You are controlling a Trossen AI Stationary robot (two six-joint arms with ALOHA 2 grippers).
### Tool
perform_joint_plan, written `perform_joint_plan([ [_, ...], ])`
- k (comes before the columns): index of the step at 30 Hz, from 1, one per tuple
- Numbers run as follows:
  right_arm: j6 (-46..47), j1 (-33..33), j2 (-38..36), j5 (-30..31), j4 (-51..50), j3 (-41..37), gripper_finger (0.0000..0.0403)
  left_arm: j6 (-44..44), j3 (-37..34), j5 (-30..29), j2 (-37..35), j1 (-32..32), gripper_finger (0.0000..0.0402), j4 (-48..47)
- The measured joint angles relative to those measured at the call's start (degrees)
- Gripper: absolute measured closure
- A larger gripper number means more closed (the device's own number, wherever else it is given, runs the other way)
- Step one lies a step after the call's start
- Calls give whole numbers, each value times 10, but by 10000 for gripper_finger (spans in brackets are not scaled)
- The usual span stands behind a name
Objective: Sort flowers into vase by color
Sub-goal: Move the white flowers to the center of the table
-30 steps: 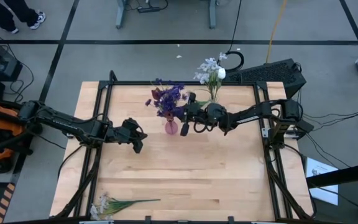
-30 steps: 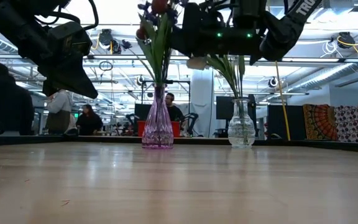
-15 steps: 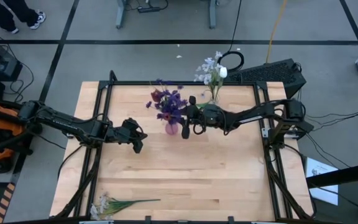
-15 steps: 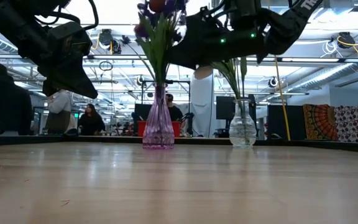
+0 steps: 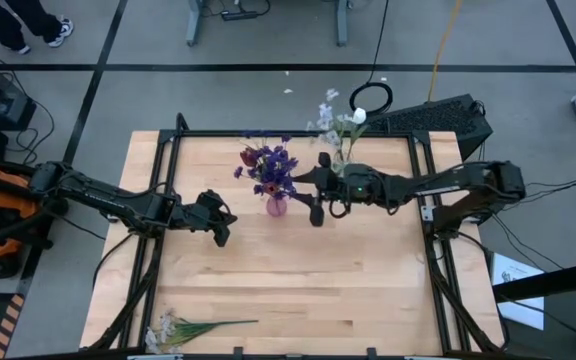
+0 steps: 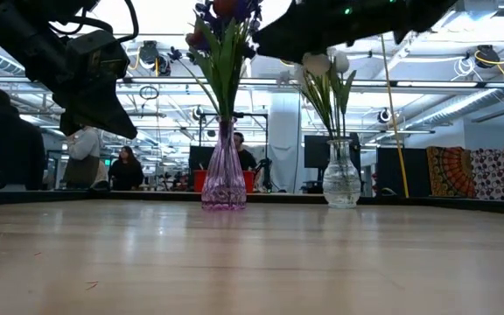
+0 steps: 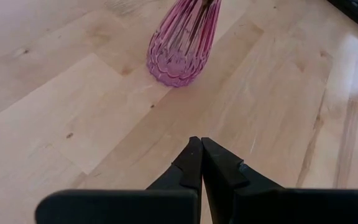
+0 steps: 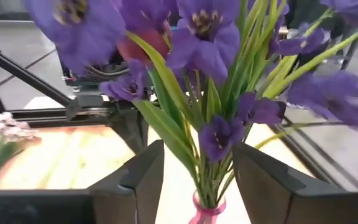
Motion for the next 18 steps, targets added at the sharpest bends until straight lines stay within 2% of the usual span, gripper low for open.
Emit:
perform_joint_plan([
  [9, 57, 39, -84, 0, -99, 0, 261, -15, 0, 1, 0, 0, 388, 2],
  [18, 92, 84, -145, 1, -172, 0, 328, -15, 0, 1, 0, 0, 388, 17],
])
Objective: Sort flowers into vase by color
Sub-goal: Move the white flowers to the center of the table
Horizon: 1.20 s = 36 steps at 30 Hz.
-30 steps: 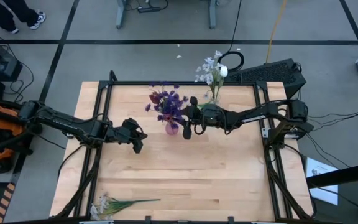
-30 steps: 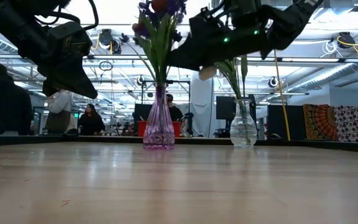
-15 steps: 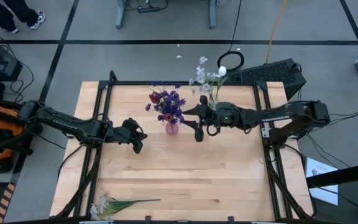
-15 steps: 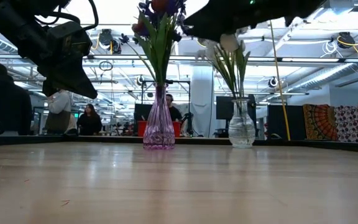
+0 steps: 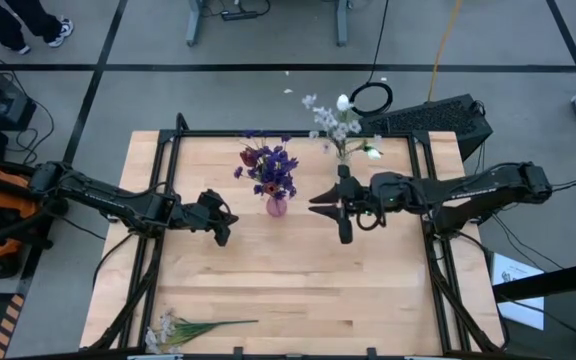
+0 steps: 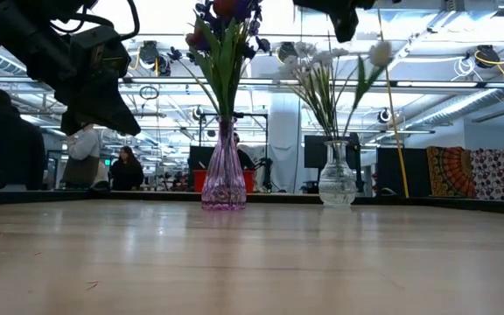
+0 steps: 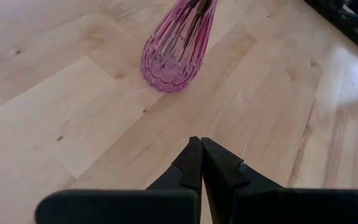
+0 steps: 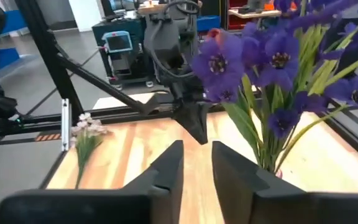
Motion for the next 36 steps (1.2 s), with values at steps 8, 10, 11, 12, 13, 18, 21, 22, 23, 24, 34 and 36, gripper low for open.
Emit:
perform_joint_plan([
  [8, 40, 37, -1, -7, -72, 1, 392, 0, 0, 0, 0, 0, 388, 0],
  [10, 58, 49, -1, -7, -101, 1, 400, -1, 0, 0, 0, 0, 388, 0],
  [11, 70, 55, -1, -7, -116, 1, 399, -5, 0, 0, 0, 0, 388, 2],
  [12, 85, 61, -1, -7, -129, 1, 399, -15, 0, 0, 0, 0, 388, 4],
  [13, 101, 67, -1, -7, -142, 1, 400, -19, 0, 0, 0, 0, 388, 7],
  [18, 185, 102, -1, 17, -221, 1, 402, -15, 0, 1, 0, 0, 386, 26],
  [21, 231, 129, -1, 57, -243, 1, 402, -15, 0, 1, 0, 0, 368, 27],
  [22, 245, 138, -1, 66, -241, 1, 402, -15, 0, 1, 0, 0, 357, 25],
  [23, 258, 147, -1, 76, -237, 1, 402, -15, 0, 1, 0, 0, 343, 24],
  [24, 273, 155, 2, 88, -229, 1, 402, -15, 0, 0, 0, 0, 328, 24],
  [34, 323, 237, 162, 186, -262, 131, 403, 25, 0, 103, 0, -10, 246, 7],
  [36, 308, 242, 224, 188, -304, 203, 403, 35, 0, 135, 0, -20, 251, -18],
])
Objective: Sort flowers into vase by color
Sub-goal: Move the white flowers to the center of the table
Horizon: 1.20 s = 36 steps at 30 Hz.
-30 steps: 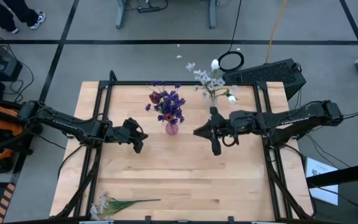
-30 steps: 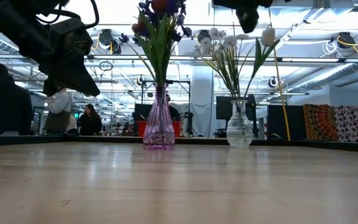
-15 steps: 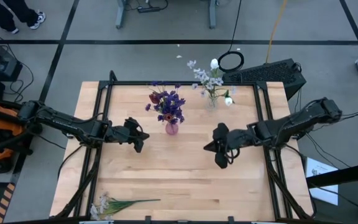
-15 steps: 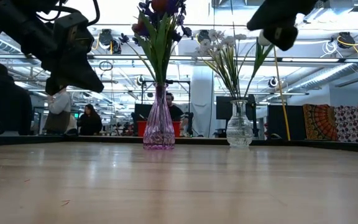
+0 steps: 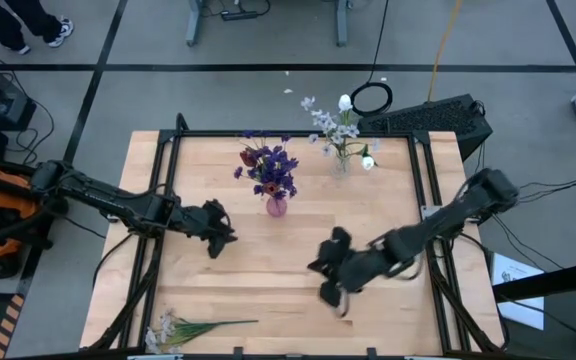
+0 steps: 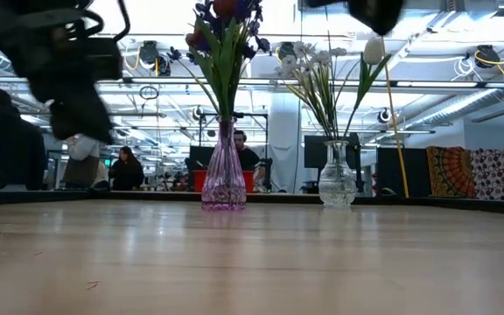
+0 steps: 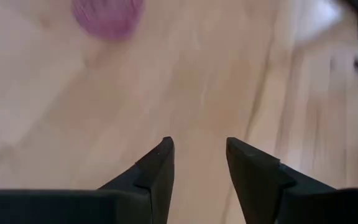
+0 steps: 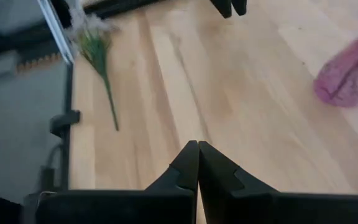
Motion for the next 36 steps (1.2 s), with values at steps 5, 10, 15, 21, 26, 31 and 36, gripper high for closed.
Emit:
perform_joint_plan([
  [5, -49, -2, 158, -1, -68, 188, 403, 11, 0, 29, 0, -26, 270, -88],
  [10, -115, -3, 292, -1, -111, 379, 403, 10, 0, 38, 0, -42, 283, -140],
  [15, -184, -5, 409, -5, -135, 562, 403, -8, 0, 61, 0, -53, 285, -141],
  [21, -178, -7, 470, -14, -135, 634, 403, -35, 0, 90, 0, -84, 285, -140],
  [26, -42, -3, 465, -17, -209, 630, 403, -91, 0, 92, 0, -97, 285, -134],
  [31, 90, 11, 465, -17, -306, 630, 403, -95, 0, 77, 0, -97, 285, -111],
  [36, 139, 32, 465, -17, -332, 629, 403, -137, 0, 66, 0, -110, 261, -38],
])
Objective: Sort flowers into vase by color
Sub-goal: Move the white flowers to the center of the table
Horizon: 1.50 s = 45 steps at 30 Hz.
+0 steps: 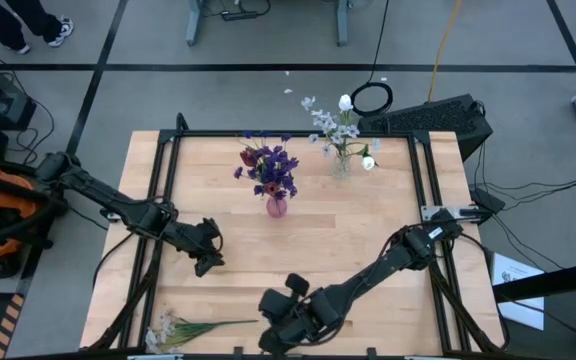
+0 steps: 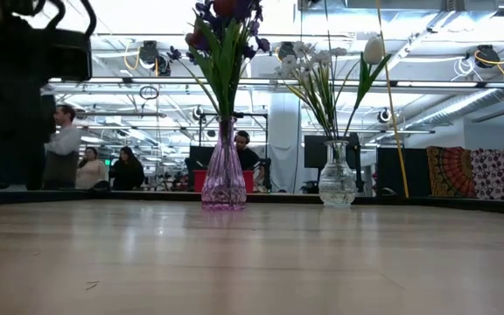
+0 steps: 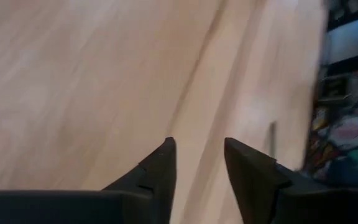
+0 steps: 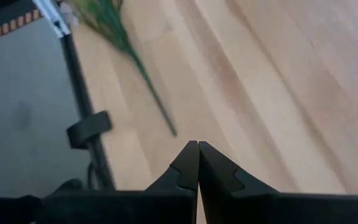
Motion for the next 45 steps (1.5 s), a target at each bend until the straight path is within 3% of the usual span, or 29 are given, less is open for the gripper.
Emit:
perform_joint_plan([
  [5, 9, 7, 0, 3, 26, 0, 403, 1, 0, -71, 2, -16, 201, 35],
  [8, 8, 9, 0, 3, 20, 0, 403, 14, 0, -76, 2, -18, 182, 45],
  [13, -24, 27, 0, 4, 7, -24, 403, -2, 5, -26, 5, -37, 178, 36],
  [19, 8, 56, -2, 4, -25, -66, 403, 43, 70, -88, 52, -80, 186, 23],
  [23, 13, 73, -17, 4, -19, -109, 403, 68, 158, -103, 119, -94, 187, -60],
  [26, 20, 84, -71, 4, 26, -201, 403, 77, 235, -115, 180, -106, 187, -144],
  [32, 71, 127, -236, 45, 237, -484, 403, 78, 336, -146, 272, -116, 188, -223],
  [38, 132, 181, -401, 92, 305, -695, 403, 72, 356, -125, 297, -115, 188, -222],
  [45, 157, 199, -546, 111, 370, -859, 403, 7, 356, -88, 304, -127, 188, -256],
])
